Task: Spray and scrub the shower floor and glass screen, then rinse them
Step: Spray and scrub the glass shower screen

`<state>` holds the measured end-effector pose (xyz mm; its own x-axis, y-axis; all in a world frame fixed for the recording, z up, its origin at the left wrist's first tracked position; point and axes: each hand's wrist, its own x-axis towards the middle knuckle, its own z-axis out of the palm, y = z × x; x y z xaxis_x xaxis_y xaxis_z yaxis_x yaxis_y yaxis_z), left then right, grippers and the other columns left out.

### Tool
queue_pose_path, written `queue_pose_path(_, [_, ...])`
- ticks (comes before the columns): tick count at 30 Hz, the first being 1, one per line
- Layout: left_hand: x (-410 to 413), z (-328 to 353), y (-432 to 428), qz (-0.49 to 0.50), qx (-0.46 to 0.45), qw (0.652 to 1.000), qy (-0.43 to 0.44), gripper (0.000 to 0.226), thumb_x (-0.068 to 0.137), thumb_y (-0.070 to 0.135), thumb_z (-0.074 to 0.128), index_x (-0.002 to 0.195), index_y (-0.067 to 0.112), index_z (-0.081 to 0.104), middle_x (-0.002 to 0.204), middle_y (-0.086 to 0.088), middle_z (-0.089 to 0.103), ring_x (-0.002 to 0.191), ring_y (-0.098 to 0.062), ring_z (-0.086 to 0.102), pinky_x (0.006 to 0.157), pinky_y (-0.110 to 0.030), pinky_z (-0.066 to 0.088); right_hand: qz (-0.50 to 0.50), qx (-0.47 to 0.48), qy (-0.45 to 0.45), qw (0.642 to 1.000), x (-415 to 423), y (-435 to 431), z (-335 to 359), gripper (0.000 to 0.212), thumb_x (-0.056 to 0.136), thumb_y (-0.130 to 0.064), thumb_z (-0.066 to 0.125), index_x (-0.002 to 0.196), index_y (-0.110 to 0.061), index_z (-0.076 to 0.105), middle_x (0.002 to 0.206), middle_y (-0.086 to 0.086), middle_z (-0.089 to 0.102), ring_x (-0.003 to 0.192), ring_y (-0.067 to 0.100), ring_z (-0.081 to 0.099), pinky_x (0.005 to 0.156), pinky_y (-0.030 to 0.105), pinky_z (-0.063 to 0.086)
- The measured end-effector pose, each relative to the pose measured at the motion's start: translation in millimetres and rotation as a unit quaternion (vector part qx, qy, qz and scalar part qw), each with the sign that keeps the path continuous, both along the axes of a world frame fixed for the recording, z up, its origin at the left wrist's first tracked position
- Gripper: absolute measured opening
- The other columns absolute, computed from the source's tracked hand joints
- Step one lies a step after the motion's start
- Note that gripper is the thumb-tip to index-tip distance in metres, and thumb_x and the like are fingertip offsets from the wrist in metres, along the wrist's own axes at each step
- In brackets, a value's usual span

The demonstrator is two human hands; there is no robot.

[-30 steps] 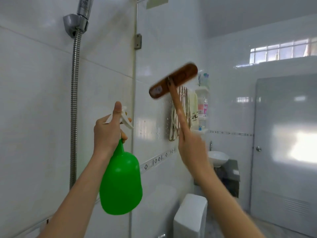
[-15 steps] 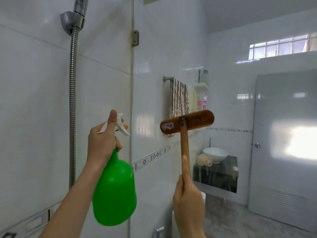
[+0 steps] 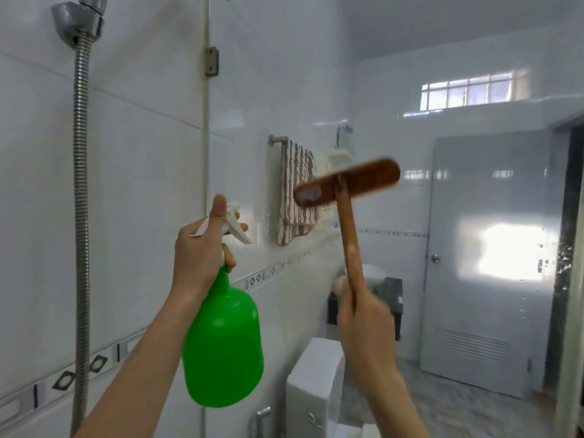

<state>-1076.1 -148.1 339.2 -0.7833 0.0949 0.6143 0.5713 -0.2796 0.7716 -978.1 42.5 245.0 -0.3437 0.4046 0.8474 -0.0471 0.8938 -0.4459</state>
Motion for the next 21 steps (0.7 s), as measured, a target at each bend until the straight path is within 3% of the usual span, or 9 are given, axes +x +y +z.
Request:
queue_pose_path(2, [7, 2, 5, -0.002, -0.004, 1.000, 0.003, 0.047, 0.091, 0.067, 0.042, 0.093, 0.034, 0.074, 0.090, 0.007, 0.078, 0.035, -0.012, 0.045, 0.046, -0.024, 0.044, -0.022, 0.039, 0.009, 0.999, -3, 13, 58, 0.053, 0.100, -0.043, 0.029, 0.151, -0.035, 0.018, 0.055, -0.002, 0.050, 0.044, 0.012, 0.049, 0.043, 0.022, 0.046])
queue_pose_path(4, [13, 3, 9, -0.003, -0.005, 1.000, 0.005, 0.046, 0.092, 0.066, 0.042, 0.097, 0.034, 0.074, 0.089, 0.009, 0.078, 0.035, -0.012, 0.045, 0.045, -0.023, 0.043, -0.059, 0.082, 0.041, 0.994, 7, 25, 72, 0.059, 0.102, -0.027, 0.036, 0.148, -0.041, 0.003, 0.052, -0.006, 0.041, 0.041, 0.008, 0.039, 0.042, 0.013, 0.031])
queue_pose_path(9, [25, 9, 18, -0.015, 0.001, 1.000, 0.010, 0.046, 0.093, 0.064, 0.042, 0.100, 0.031, 0.074, 0.088, 0.014, 0.077, 0.035, -0.011, 0.045, 0.043, -0.023, 0.043, -0.023, 0.024, 0.009, 0.999, 55, 17, -40, 0.068, 0.094, -0.035, 0.042, 0.145, -0.057, 0.004, 0.050, -0.013, 0.048, 0.037, 0.005, 0.046, 0.042, 0.017, 0.047])
queue_pose_path(12, [32, 16, 26, -0.025, -0.006, 1.000, 0.014, 0.046, 0.092, 0.064, 0.043, 0.098, 0.031, 0.074, 0.087, 0.013, 0.077, 0.035, -0.012, 0.045, 0.043, -0.022, 0.042, -0.042, 0.066, 0.014, 0.997, 41, 35, 24, 0.063, 0.099, -0.025, 0.043, 0.150, -0.042, 0.011, 0.053, -0.013, 0.042, 0.040, 0.004, 0.043, 0.043, 0.013, 0.039])
queue_pose_path(15, [40, 20, 38, -0.036, -0.013, 0.999, 0.025, 0.047, 0.092, 0.065, 0.043, 0.100, 0.032, 0.075, 0.089, 0.006, 0.078, 0.036, -0.014, 0.046, 0.046, -0.025, 0.042, -0.049, 0.068, 0.045, 0.995, 42, 58, 86, 0.057, 0.101, -0.030, 0.038, 0.152, -0.033, 0.014, 0.056, -0.016, 0.040, 0.042, 0.005, 0.044, 0.044, 0.013, 0.043])
queue_pose_path(18, [47, 24, 48, -0.052, -0.005, 0.998, 0.031, 0.051, 0.094, 0.064, 0.042, 0.105, 0.026, 0.075, 0.088, 0.004, 0.078, 0.036, -0.015, 0.046, 0.045, -0.025, 0.042, -0.048, 0.035, 0.047, 0.997, 62, 62, 26, 0.057, 0.100, -0.030, 0.040, 0.150, -0.041, 0.015, 0.054, -0.013, 0.044, 0.041, 0.007, 0.047, 0.044, 0.018, 0.047])
queue_pose_path(21, [53, 26, 53, -0.051, -0.003, 0.998, 0.030, 0.055, 0.093, 0.066, 0.042, 0.106, 0.025, 0.075, 0.086, 0.003, 0.078, 0.034, -0.012, 0.044, 0.045, -0.024, 0.043, -0.019, 0.028, 0.027, 0.999, 86, 53, -20, 0.061, 0.095, -0.037, 0.038, 0.149, -0.047, 0.010, 0.051, -0.012, 0.043, 0.040, 0.010, 0.047, 0.040, 0.013, 0.043])
